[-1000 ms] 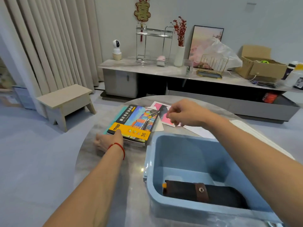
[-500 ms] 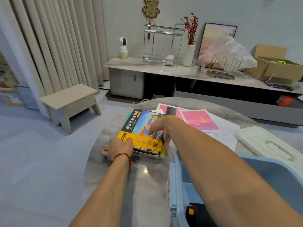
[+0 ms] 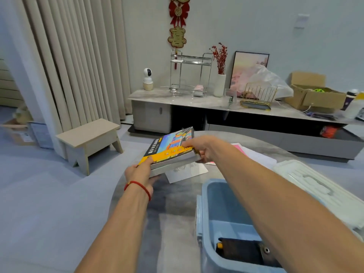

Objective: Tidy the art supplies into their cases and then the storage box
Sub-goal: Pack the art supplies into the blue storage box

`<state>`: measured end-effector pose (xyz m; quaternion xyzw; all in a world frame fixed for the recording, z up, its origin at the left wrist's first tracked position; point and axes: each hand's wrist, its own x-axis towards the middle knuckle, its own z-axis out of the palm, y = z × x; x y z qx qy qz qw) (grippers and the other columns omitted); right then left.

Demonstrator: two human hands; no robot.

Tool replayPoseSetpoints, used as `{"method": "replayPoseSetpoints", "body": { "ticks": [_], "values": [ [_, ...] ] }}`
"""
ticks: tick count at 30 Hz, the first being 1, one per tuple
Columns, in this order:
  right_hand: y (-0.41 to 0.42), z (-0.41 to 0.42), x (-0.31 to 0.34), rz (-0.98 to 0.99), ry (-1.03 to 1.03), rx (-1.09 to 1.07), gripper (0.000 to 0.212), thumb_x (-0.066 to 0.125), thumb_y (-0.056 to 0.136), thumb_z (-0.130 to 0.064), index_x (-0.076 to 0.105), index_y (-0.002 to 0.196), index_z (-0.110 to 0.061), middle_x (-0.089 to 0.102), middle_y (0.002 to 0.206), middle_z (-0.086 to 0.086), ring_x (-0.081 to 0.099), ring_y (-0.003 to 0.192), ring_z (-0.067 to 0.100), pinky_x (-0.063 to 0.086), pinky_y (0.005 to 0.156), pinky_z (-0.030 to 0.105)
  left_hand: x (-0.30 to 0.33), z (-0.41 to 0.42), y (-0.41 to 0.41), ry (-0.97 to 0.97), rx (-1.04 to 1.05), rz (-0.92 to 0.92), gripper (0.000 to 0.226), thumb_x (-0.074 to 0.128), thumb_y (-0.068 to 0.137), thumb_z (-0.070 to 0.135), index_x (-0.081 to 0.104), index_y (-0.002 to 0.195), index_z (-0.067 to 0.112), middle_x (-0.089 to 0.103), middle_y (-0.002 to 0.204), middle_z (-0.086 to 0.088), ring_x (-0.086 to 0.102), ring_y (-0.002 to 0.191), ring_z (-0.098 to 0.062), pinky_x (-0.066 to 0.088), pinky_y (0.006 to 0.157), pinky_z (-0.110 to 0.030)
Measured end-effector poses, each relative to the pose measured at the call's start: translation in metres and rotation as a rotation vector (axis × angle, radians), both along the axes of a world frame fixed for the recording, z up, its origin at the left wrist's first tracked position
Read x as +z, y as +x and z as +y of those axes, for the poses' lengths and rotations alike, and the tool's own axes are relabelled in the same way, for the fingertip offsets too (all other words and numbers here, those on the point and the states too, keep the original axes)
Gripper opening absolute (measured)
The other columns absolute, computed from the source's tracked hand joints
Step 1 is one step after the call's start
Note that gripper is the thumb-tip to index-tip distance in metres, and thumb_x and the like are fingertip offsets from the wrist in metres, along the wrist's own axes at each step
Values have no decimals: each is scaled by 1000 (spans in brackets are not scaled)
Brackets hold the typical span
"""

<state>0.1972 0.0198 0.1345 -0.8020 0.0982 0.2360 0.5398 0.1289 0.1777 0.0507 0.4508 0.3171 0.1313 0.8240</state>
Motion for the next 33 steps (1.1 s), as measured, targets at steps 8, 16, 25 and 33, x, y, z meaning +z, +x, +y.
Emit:
{"method": "replayPoseSetpoints", "body": {
  "ticks": [8, 16, 25, 33],
  "values": [
    [-65, -144, 51, -884, -537, 224, 76, 59, 90, -7, 28, 157, -26, 41, 151, 13, 62, 117, 29, 53, 97, 43, 45, -13, -27, -290, -340, -231, 23, 59, 92, 8, 64, 111, -1, 72, 105, -20, 72, 93, -31, 63, 63, -43],
    [-150, -227, 81, -1395, -1179, 582, 53, 67, 81, -40, 51, 128, -22, 59, 131, 2, 54, 123, 25, 36, 111, 46, 65, -67, -60, -126, -727, -193, 27, 54, 96, 12, 68, 112, -2, 75, 105, -16, 73, 88, -25, 63, 70, -36],
    [-218, -289, 33, -1407, -1019, 423, 41, 63, 93, -42, 54, 115, -10, 58, 104, 3, 51, 87, 17, 32, 81, 15, 59, -126, -73, 662, -633, -194, 21, 54, 91, 21, 71, 88, 9, 72, 95, -5, 66, 86, -20, 56, 80, -46],
    [-218, -284, -20, -1282, -1020, 443, 43, 75, 83, -29, 53, 116, -12, 61, 109, 10, 56, 91, 26, 56, 80, 43, 63, -115, -107, 929, -717, -447, 34, 45, 101, 34, 75, 89, 25, 71, 98, 13, 63, 97, -2, 47, 85, -25]
  ]
}}
